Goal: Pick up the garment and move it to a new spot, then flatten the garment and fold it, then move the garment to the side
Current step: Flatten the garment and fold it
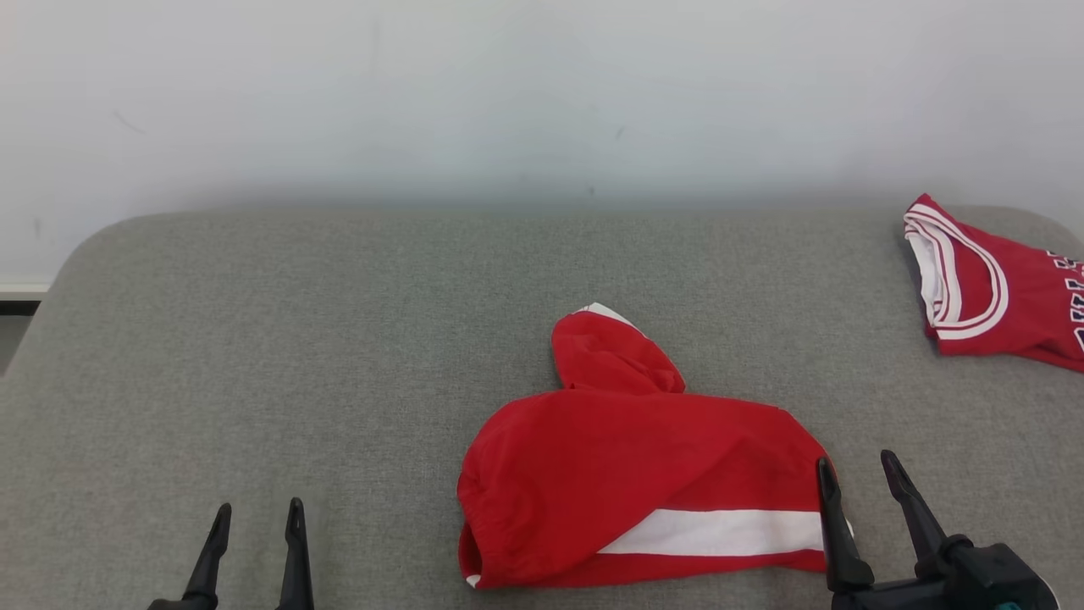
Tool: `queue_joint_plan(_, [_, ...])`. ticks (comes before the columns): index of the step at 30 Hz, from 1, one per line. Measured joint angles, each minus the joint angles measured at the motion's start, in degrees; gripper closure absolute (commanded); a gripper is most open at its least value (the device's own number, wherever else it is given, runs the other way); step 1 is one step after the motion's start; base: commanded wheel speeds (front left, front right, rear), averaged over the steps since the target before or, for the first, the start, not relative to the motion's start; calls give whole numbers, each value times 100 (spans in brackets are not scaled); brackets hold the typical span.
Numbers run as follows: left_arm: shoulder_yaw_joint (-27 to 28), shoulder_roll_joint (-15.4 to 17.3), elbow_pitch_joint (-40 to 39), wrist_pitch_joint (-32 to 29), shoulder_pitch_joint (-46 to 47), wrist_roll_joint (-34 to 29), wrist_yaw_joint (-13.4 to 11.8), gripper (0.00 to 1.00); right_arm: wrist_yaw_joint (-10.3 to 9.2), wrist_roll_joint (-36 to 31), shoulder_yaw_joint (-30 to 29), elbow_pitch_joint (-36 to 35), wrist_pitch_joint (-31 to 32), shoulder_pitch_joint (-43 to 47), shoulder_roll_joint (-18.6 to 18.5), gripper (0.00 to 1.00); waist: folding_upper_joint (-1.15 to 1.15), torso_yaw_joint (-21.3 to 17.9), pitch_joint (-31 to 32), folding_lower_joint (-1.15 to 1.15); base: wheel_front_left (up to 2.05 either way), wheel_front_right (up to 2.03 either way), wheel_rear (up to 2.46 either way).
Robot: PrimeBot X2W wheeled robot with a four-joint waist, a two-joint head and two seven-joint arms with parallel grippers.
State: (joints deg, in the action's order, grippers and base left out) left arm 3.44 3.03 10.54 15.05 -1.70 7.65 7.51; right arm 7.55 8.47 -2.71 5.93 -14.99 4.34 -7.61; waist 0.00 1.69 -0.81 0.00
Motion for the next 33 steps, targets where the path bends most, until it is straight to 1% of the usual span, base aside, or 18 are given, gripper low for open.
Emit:
queue_joint_plan(6, [-45, 4, -47, 0, -82, -63, 0, 0, 0, -23, 19, -4, 0, 102, 111, 0, 0, 91, 89, 0, 0, 0, 0])
queue_joint_plan(10, [-404, 34, 15, 0, -198, -67, 0, 0, 0, -23, 37, 11, 0, 113, 133, 0, 0, 107, 105, 0, 0, 0, 0])
queue_joint_plan(11, [-404, 34, 15, 0, -198, -67, 0, 0, 0, -23, 37, 11, 0, 113, 133, 0, 0, 107, 105, 0, 0, 0, 0])
queue_joint_plan(18, [-1458, 126, 285, 0, -225, 38, 0, 0, 0, -23, 105, 24, 0, 74, 154, 0, 0, 30, 53, 0, 0, 0, 0])
queue_joint_plan(24, [-2230, 177, 558, 0, 44, 270, 1, 0, 0, -24, 179, 27, 0, -29, 175, 0, 0, -130, -65, 1, 0, 0, 0])
queue_joint_plan(28, [-2529, 212, 765, 0, 201, 400, 3, 0, 0, -24, 187, 25, 0, -82, 188, 0, 0, -274, -152, 1, 0, 0, 0])
queue_joint_plan(33, [-2626, 248, 1048, 0, 431, 554, 2, 0, 0, -42, 171, 13, 0, -124, 207, 0, 0, -441, -257, 1, 0, 0, 0])
